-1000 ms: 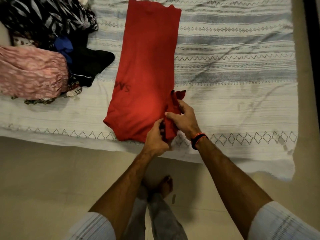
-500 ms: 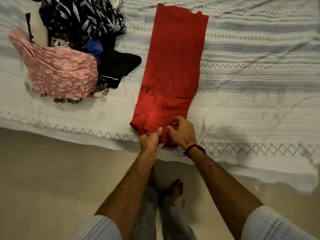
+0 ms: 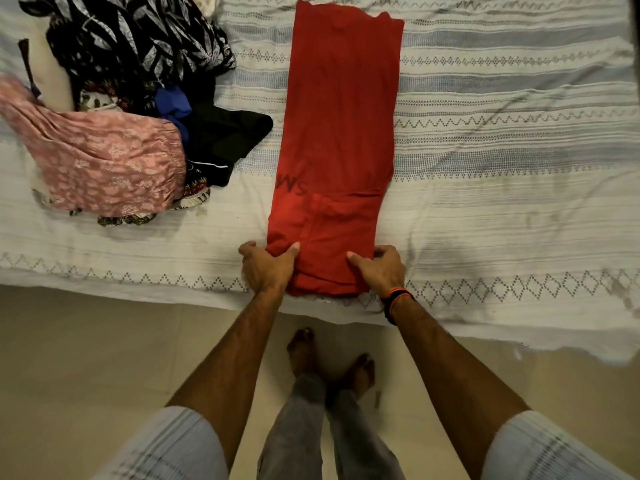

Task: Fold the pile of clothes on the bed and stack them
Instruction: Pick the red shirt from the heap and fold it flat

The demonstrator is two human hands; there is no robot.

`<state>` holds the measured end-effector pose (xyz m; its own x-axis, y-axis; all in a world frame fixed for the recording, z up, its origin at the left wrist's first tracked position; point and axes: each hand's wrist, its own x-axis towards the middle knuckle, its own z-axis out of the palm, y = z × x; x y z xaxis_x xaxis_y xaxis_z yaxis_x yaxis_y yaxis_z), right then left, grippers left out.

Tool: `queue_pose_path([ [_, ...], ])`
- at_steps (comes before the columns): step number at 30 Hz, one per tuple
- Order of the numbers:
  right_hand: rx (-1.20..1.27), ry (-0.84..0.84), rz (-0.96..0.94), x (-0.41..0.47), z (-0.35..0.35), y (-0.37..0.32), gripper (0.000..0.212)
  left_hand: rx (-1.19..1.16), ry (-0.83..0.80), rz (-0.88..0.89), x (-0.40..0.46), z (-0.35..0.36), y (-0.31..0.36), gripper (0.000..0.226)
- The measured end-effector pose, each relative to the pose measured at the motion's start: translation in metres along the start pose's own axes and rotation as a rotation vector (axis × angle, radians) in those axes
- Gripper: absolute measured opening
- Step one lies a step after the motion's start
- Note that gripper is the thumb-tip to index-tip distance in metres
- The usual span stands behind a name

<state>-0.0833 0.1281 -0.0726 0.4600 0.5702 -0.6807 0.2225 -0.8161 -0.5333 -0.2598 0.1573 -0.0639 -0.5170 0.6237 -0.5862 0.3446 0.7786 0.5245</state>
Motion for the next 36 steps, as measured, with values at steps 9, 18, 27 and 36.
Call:
queue_pose_path([
  [9, 0.287, -0.117, 0.049, 0.004, 0.001, 0.011, 0.033, -0.113, -0.238, -0.044, 0.022, -0.008, -0.008, 0.043],
  [18, 0.412, -0.099, 0.018, -0.036, -0.017, 0.010, 0.038, -0.291, -0.352, -0.144, -0.004, -0.037, -0.008, 0.022],
  [27, 0.380, -0.120, 0.054, -0.090, -0.043, 0.024, 0.019, -0.422, -0.410, -0.201, -0.066, -0.071, -0.017, 0.035],
  [36, 0.405, -0.136, 0.092, -0.134, -0.065, 0.040, 0.036, -0.526, -0.436, -0.238, -0.113, -0.094, -0.037, 0.035],
])
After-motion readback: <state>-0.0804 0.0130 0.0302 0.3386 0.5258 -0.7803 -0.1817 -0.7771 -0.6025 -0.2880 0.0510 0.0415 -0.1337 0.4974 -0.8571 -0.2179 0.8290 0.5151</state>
